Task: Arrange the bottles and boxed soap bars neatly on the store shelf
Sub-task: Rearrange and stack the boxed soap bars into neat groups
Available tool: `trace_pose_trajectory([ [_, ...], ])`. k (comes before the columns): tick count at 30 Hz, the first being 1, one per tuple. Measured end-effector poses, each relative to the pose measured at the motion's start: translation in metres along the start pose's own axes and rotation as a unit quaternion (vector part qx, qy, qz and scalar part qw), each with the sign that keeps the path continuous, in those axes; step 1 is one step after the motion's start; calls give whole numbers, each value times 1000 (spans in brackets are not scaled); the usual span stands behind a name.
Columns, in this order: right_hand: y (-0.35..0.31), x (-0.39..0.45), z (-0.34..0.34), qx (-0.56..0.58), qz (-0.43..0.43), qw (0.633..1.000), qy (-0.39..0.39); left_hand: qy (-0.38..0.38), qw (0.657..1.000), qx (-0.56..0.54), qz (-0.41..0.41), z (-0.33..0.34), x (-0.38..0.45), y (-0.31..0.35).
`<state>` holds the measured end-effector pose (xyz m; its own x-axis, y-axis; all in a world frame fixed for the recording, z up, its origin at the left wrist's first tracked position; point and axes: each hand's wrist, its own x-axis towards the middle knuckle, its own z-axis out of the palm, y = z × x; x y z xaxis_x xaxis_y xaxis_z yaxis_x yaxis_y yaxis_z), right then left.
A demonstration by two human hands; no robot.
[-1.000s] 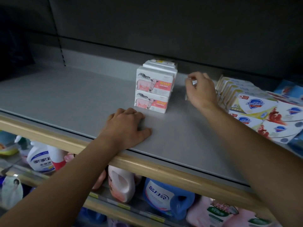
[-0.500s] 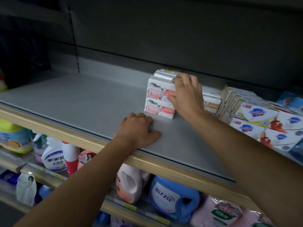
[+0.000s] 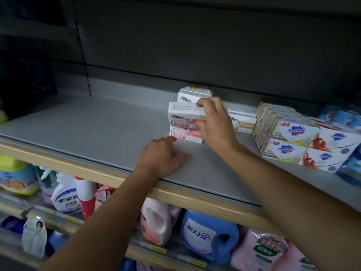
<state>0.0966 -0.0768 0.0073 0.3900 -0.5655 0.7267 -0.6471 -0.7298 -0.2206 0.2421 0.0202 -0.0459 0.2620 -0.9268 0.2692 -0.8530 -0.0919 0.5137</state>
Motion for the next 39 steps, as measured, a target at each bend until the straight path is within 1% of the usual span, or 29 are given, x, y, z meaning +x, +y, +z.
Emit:
trace_pose_trajectory([
  [2,0,-14,-9,72,25,997,10,37,992,-121,-8,-6,-1,0],
  [4,-2,-27,-17,138,50,989,3,68,968,-243,7,-11,-5,1],
  [6,-4,-37,-21,191,64,979,-17,73,943,-323,26,-15,-9,-1],
  [9,-11,-51,-20,272,99,956,-43,54,930,-361,51,-19,-12,-4],
  [11,-13,-60,-15,329,109,937,-52,37,912,-407,36,-21,-14,-7],
  [13,-14,-68,-11,376,103,917,-85,36,897,-441,14,-22,-14,-10],
  [14,-14,-70,-9,374,89,917,-104,37,890,-455,1,-22,-13,-11],
  [15,-12,-71,-7,353,67,926,-117,36,880,-474,-12,-22,-12,-11],
  [17,-10,-72,-4,308,34,944,-116,35,860,-507,-31,-22,-11,-11],
  [18,-9,-72,-4,310,39,943,-111,38,856,-514,-36,-21,-10,-10],
  [20,-10,-74,-7,361,85,922,-111,45,850,-525,-33,-21,-10,-10],
  [22,-10,-74,-11,417,158,888,-110,45,838,-543,-12,-21,-11,-10],
  [23,-10,-73,-14,432,200,872,-108,39,841,-540,4,-21,-12,-10],
  [25,-9,-70,-20,425,269,856,-119,23,870,-492,24,-20,-14,-9],
  [28,-6,-69,-24,392,321,848,-159,21,917,-397,4,-19,-15,-8],
  [30,-4,-68,-23,383,333,841,-186,36,933,-359,-11,-19,-15,-8],
  [33,-2,-66,-20,392,336,832,-204,46,939,-339,-14,-18,-15,-7],
  [36,0,-65,-21,409,342,822,-202,45,938,-343,-18,-18,-14,-7],
  [38,-1,-65,-23,430,353,809,-190,36,926,-375,-6,-18,-14,-6],
  [39,-2,-65,-24,454,361,794,-183,29,914,-405,0,-18,-14,-5],
])
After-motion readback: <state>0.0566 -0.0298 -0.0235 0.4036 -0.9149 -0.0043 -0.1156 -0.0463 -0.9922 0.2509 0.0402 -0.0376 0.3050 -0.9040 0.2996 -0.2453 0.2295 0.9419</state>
